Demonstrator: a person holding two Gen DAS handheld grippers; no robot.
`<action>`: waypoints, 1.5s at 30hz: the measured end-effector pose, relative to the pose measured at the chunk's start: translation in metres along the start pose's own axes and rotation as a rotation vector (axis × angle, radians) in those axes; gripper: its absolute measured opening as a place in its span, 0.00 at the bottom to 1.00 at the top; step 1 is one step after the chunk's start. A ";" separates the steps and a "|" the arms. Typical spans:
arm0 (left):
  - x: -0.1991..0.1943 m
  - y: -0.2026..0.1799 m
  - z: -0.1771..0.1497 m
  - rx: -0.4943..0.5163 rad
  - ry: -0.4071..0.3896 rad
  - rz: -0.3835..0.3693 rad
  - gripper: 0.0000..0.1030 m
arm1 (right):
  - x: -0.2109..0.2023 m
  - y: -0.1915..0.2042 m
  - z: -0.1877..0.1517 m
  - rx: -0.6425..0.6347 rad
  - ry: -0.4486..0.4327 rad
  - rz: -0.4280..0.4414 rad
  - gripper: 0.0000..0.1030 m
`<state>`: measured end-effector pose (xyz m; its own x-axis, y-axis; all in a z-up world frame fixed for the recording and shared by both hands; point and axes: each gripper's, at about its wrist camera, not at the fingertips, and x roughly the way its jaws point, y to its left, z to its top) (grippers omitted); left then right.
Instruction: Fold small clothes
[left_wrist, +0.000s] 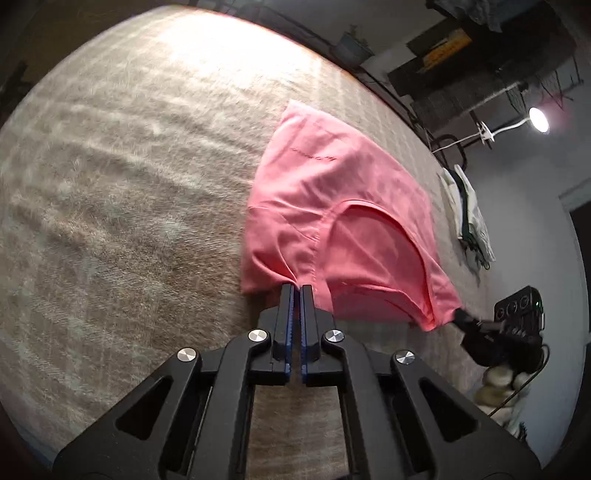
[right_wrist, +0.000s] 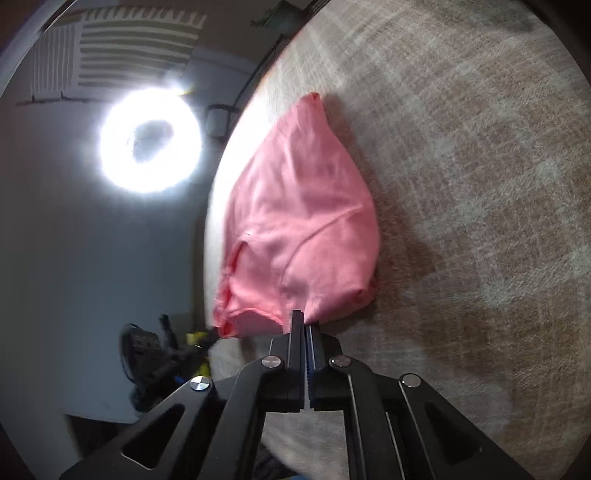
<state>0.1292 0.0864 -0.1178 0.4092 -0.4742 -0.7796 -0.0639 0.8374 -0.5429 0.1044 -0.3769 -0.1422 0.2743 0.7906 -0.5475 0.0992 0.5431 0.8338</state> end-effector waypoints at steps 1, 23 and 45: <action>-0.001 -0.003 -0.002 0.020 0.002 0.013 0.00 | -0.005 -0.001 0.001 0.020 -0.005 0.045 0.00; 0.047 -0.046 -0.001 0.266 0.113 0.175 0.01 | -0.023 0.050 0.096 -0.325 -0.094 -0.097 0.41; 0.126 -0.171 -0.017 0.496 0.119 0.042 0.01 | 0.063 0.000 0.187 -0.097 0.016 0.053 0.03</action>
<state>0.1763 -0.1209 -0.1289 0.3076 -0.4407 -0.8433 0.3734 0.8711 -0.3190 0.3003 -0.3803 -0.1632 0.2612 0.8228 -0.5047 -0.0084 0.5248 0.8512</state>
